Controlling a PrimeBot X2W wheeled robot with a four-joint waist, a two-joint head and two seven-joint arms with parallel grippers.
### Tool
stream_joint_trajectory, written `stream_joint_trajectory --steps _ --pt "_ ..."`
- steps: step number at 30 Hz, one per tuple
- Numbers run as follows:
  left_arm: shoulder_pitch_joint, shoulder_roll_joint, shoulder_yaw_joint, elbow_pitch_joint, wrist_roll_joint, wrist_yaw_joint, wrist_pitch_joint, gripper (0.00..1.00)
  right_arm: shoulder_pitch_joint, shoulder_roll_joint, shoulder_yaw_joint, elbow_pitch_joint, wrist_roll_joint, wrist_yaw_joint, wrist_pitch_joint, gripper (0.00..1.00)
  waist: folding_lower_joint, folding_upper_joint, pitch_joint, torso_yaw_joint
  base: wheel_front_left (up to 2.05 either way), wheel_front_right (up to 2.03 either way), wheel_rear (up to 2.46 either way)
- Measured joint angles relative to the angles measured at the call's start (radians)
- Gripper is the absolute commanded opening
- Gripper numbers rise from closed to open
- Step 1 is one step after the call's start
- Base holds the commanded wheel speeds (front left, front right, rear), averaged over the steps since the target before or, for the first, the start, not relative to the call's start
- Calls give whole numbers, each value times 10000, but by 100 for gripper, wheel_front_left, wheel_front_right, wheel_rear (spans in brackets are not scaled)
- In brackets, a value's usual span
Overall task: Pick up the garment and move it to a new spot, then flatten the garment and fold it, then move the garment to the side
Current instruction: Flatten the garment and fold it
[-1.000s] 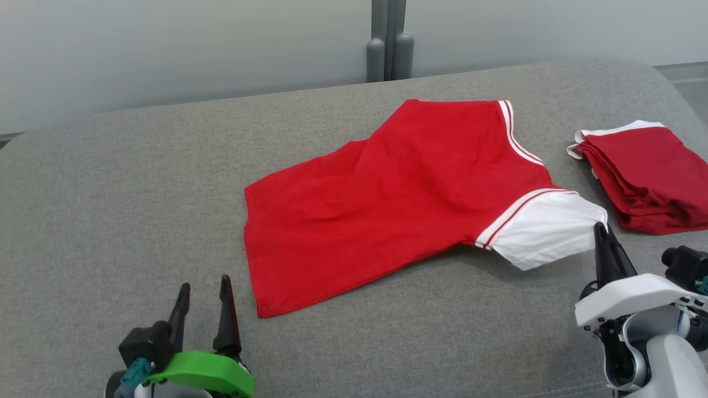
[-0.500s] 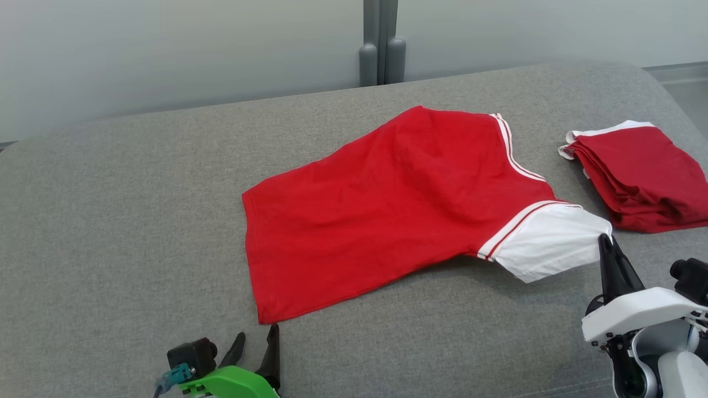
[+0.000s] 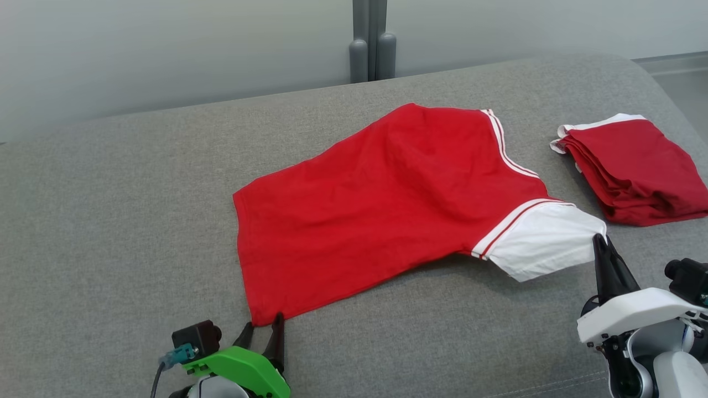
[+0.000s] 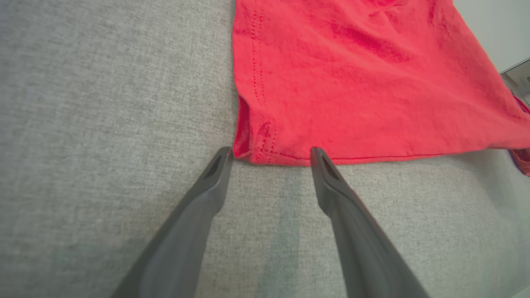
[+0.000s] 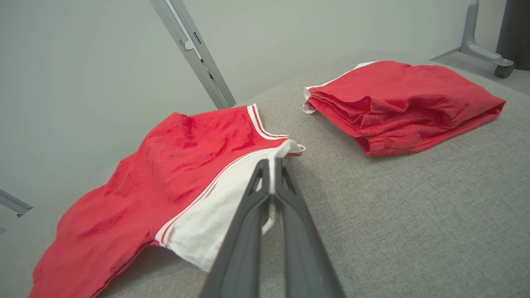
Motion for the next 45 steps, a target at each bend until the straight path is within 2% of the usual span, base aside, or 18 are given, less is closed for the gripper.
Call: stream_joint_trajectory --steps 3,6,8,9,10,11,18,26,33,39,45 --pt "-275 0 -38 274 -157 12 -2 77 -23 0 42 -2 0 0 -6 0 0 0 62 -41 0 0 0" --pt "-525 0 -167 556 -221 44 -10 47 -67 2 82 -2 0 0 -21 0 0 0 121 -82 0 0 0" --pt "-693 17 -309 757 -128 67 -2 33 -120 0 105 -2 -4 0 -44 0 1 0 157 -108 0 0 0" --pt "-776 13 -357 863 -105 75 -4 22 -147 0 127 -6 -13 0 -46 0 0 0 171 -122 0 0 0" --pt "-842 15 -414 934 -107 73 -15 22 -153 0 136 -10 -15 0 -48 0 0 0 181 -136 0 0 0" --pt "-889 17 -477 993 -107 42 -42 0 -152 2 144 -10 -17 0 -50 0 0 0 188 -149 0 0 0" --pt "-1152 2 -510 949 -115 -12 -959 0 -177 2 105 -67 -48 0 -253 0 1 0 136 -176 0 0 0" --pt "-1306 230 88 -518 6 -59 -1467 0 -387 0 56 -391 -155 0 -357 0 1 0 -35 -116 0 0 0" --pt "-1175 376 917 -3164 228 -42 -1509 0 -791 4 111 -1350 176 0 -589 0 0 0 -276 -73 0 0 0" --pt "-1016 410 1377 -5457 8 -12 -1452 0 -987 0 142 -2844 823 0 -541 0 0 0 -488 -150 0 0 0" --pt "-1192 959 1442 -7540 82 270 -702 0 -1202 -63 -17 -4640 1187 -2 -75 0 0 0 -606 -312 0 0 0"
